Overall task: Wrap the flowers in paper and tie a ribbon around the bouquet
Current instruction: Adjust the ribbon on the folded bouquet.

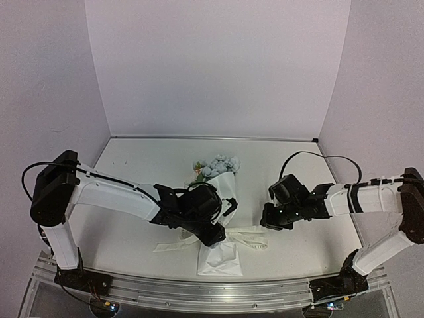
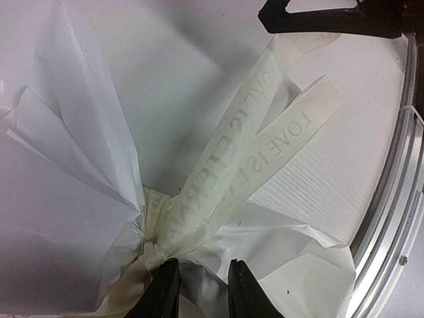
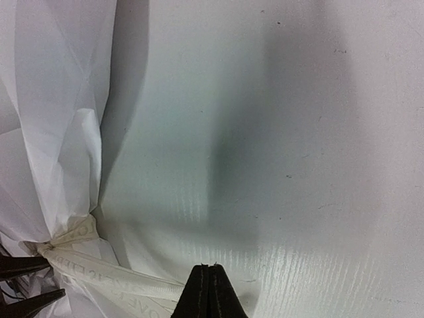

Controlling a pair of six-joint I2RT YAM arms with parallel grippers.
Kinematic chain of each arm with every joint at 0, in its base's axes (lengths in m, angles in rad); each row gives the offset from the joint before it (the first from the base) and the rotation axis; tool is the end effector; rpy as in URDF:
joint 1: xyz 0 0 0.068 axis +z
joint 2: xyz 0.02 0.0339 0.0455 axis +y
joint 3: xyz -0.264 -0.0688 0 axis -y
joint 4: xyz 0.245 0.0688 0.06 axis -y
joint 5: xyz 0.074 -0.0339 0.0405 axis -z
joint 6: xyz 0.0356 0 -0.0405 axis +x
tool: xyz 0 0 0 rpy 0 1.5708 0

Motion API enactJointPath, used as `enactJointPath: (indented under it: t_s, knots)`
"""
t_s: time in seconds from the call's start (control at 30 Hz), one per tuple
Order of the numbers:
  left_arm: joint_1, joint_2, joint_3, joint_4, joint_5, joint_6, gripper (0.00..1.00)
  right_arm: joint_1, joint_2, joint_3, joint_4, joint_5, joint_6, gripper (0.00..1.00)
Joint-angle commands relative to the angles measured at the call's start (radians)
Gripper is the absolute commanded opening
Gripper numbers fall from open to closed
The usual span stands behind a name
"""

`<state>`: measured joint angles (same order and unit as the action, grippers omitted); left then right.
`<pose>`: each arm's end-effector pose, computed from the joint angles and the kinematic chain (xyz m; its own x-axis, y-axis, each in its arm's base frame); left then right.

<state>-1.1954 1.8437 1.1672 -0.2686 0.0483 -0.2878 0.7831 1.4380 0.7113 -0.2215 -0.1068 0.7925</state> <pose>0.1392 -0.3578 0.1723 -0.5517 0.6266 -0.5505 0.8166 0.5400 -0.2038 0.1900 0.1944 0.1684 -0.9351 0.0682 -0.3477 -0.1134 0.8721 0.4761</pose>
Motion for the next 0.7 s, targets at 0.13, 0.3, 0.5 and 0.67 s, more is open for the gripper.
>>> enactJointPath:
  t_s: [0.13, 0.3, 0.5, 0.67]
  knots:
    - [0.002, -0.053, -0.039, -0.042, -0.034, -0.007, 0.27, -0.021, -0.008, 0.024, -0.039, 0.007, -0.024, 0.00]
    - [0.003, -0.100, -0.002, -0.040, -0.039, -0.007, 0.46, -0.018, -0.027, 0.075, -0.074, -0.049, -0.047, 0.22]
    - [0.028, -0.216, 0.054, -0.034, -0.084, -0.051, 0.78, -0.019, -0.135, 0.101, -0.186, 0.011, -0.095, 0.97]
    - [0.170, -0.381, -0.012, -0.020, -0.063, -0.137, 0.94, -0.019, -0.234, 0.079, -0.262, 0.102, -0.107, 0.98]
